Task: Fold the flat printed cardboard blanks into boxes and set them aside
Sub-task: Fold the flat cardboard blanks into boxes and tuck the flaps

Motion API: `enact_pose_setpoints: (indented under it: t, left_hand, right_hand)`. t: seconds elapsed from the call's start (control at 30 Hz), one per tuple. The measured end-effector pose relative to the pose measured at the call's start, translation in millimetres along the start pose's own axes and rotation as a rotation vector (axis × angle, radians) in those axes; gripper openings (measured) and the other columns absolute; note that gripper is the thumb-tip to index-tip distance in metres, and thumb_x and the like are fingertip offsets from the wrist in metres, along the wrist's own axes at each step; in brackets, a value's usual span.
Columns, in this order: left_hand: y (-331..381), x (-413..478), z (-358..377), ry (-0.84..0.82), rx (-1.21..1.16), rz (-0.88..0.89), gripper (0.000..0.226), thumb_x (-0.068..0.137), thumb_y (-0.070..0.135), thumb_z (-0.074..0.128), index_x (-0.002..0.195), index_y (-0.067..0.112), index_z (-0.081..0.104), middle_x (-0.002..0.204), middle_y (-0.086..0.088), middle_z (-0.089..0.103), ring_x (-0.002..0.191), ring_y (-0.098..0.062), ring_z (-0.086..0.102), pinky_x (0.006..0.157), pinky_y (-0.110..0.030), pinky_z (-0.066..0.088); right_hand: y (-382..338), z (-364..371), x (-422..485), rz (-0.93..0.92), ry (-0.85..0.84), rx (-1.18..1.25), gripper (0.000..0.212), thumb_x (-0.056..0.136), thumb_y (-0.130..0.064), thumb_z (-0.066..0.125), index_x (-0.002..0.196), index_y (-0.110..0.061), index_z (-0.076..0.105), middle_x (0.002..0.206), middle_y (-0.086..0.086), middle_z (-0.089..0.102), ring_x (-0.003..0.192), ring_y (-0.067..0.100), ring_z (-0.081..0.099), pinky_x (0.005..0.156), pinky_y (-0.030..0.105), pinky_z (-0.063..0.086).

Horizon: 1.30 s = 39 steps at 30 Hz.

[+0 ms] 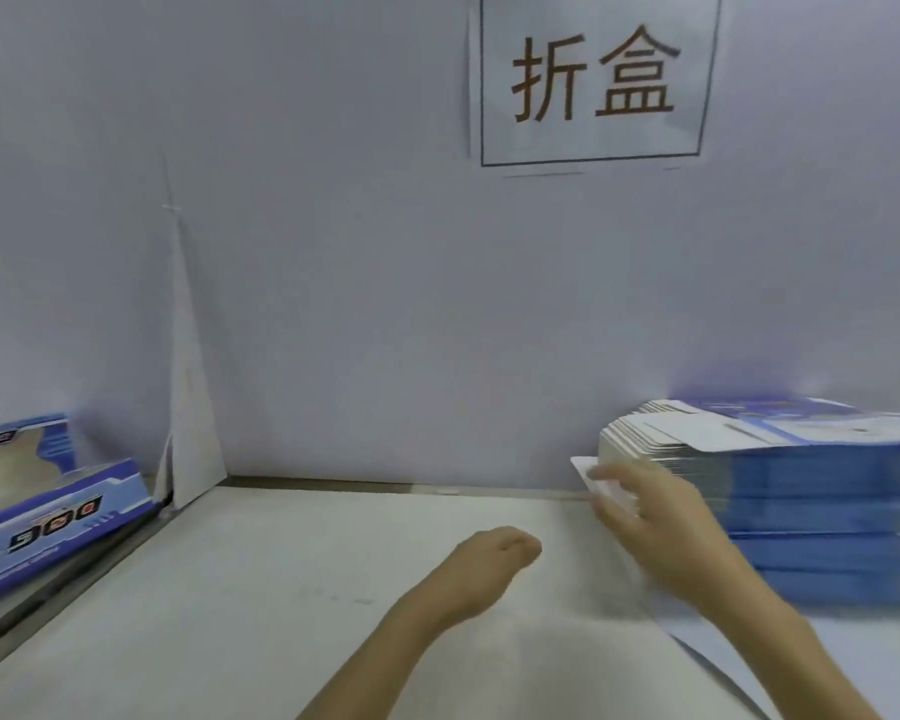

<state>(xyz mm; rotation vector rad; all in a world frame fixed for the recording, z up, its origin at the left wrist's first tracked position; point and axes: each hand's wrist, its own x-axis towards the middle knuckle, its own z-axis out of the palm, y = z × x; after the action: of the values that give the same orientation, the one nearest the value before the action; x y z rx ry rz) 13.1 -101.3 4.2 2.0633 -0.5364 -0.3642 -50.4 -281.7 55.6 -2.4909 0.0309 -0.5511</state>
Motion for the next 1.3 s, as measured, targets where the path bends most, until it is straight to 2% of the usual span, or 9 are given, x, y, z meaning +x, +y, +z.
enact_pose_setpoints:
  t: [0.2, 0.33, 0.47, 0.6, 0.77, 0.87, 0.93, 1.07, 1.3]
  left_hand:
    - [57.2, 34.2, 31.7, 0.102, -0.235, 0.022, 0.019, 0.098, 0.039, 0.047, 0.114, 0.029, 0.045, 0.110, 0.009, 0.053, 0.103, -0.014, 0.056, 0.091, -0.030, 0.048]
    - [75.5, 51.2, 45.3, -0.003, -0.372, -0.147, 0.033, 0.098, 0.040, 0.048, 0.123, 0.018, 0.052, 0.122, -0.008, 0.048, 0.108, -0.023, 0.052, 0.092, -0.034, 0.046]
    - [73.8, 70.2, 61.2, -0.074, -0.450, -0.247, 0.048, 0.095, 0.049, 0.050, 0.127, 0.014, 0.052, 0.116, -0.008, 0.056, 0.103, -0.024, 0.058, 0.100, -0.041, 0.047]
    - [77.0, 87.1, 69.6, -0.034, -0.495, -0.268, 0.058, 0.086, 0.066, 0.050, 0.121, 0.020, 0.057, 0.112, -0.005, 0.064, 0.099, -0.018, 0.060, 0.100, -0.046, 0.046]
    - [95.2, 105.3, 56.7, -0.074, -0.801, -0.462, 0.092, 0.057, 0.087, 0.058, 0.101, 0.006, 0.067, 0.091, -0.015, 0.073, 0.094, -0.033, 0.064, 0.089, -0.051, 0.046]
    - [105.7, 113.3, 53.2, -0.086, -0.752, -0.547, 0.098, 0.049, 0.087, 0.064, 0.103, 0.005, 0.064, 0.090, -0.016, 0.072, 0.096, -0.034, 0.063, 0.097, -0.052, 0.042]
    - [111.0, 116.4, 55.4, -0.094, -0.713, -0.576, 0.092, 0.049, 0.076, 0.074, 0.107, 0.006, 0.061, 0.094, -0.017, 0.072, 0.098, -0.034, 0.062, 0.099, -0.052, 0.042]
    - [110.1, 120.1, 60.1, -0.057, -0.666, -0.597, 0.089, 0.057, 0.048, 0.085, 0.128, 0.010, 0.048, 0.116, -0.015, 0.063, 0.100, -0.033, 0.062, 0.088, -0.051, 0.049]
    - [106.4, 122.1, 62.6, -0.054, -0.726, -0.559, 0.085, 0.055, 0.056, 0.085, 0.120, 0.009, 0.057, 0.108, -0.012, 0.069, 0.097, -0.029, 0.067, 0.089, -0.041, 0.054]
  right_hand:
    - [52.0, -77.0, 26.5, 0.012, 0.586, -0.185, 0.024, 0.088, -0.006, 0.060, 0.109, -0.006, 0.071, 0.120, 0.016, 0.062, 0.112, 0.039, 0.049, 0.092, 0.039, 0.037]
    - [113.8, -128.5, 42.6, 0.385, 0.725, -0.263, 0.042, 0.089, -0.018, 0.058, 0.127, -0.002, 0.058, 0.131, 0.030, 0.050, 0.122, 0.046, 0.041, 0.102, 0.050, 0.033]
    - [173.2, -162.9, 48.7, 0.852, 0.557, -0.104, 0.058, 0.089, -0.037, 0.055, 0.129, 0.006, 0.051, 0.130, 0.031, 0.050, 0.118, 0.047, 0.047, 0.099, 0.049, 0.038]
    - [202.7, -168.6, 47.5, 0.805, 0.506, 0.201, 0.050, 0.084, -0.029, 0.070, 0.116, 0.007, 0.058, 0.093, 0.018, 0.058, 0.082, 0.036, 0.057, 0.077, 0.046, 0.052]
    - [215.4, -165.5, 59.3, 0.862, 0.563, 0.178, 0.089, 0.073, -0.043, 0.079, 0.139, -0.001, 0.038, 0.141, 0.020, 0.038, 0.123, 0.040, 0.045, 0.101, 0.051, 0.043]
    - [218.6, -167.6, 62.4, 0.820, 0.536, 0.170, 0.097, 0.075, -0.041, 0.080, 0.146, -0.002, 0.027, 0.148, 0.018, 0.027, 0.128, 0.038, 0.040, 0.096, 0.044, 0.040]
    - [224.1, -173.4, 60.4, 0.808, 0.484, 0.158, 0.088, 0.077, -0.043, 0.078, 0.141, 0.002, 0.038, 0.146, 0.019, 0.031, 0.118, 0.038, 0.045, 0.089, 0.042, 0.041]
    - [240.4, -179.7, 57.6, 0.726, 0.542, 0.322, 0.062, 0.086, -0.042, 0.070, 0.127, 0.002, 0.057, 0.140, 0.019, 0.047, 0.119, 0.032, 0.048, 0.100, 0.043, 0.041]
    - [252.9, -174.6, 62.1, 0.728, 0.561, 0.463, 0.060, 0.079, -0.027, 0.077, 0.123, 0.008, 0.054, 0.122, 0.023, 0.062, 0.094, 0.029, 0.058, 0.090, 0.043, 0.048]
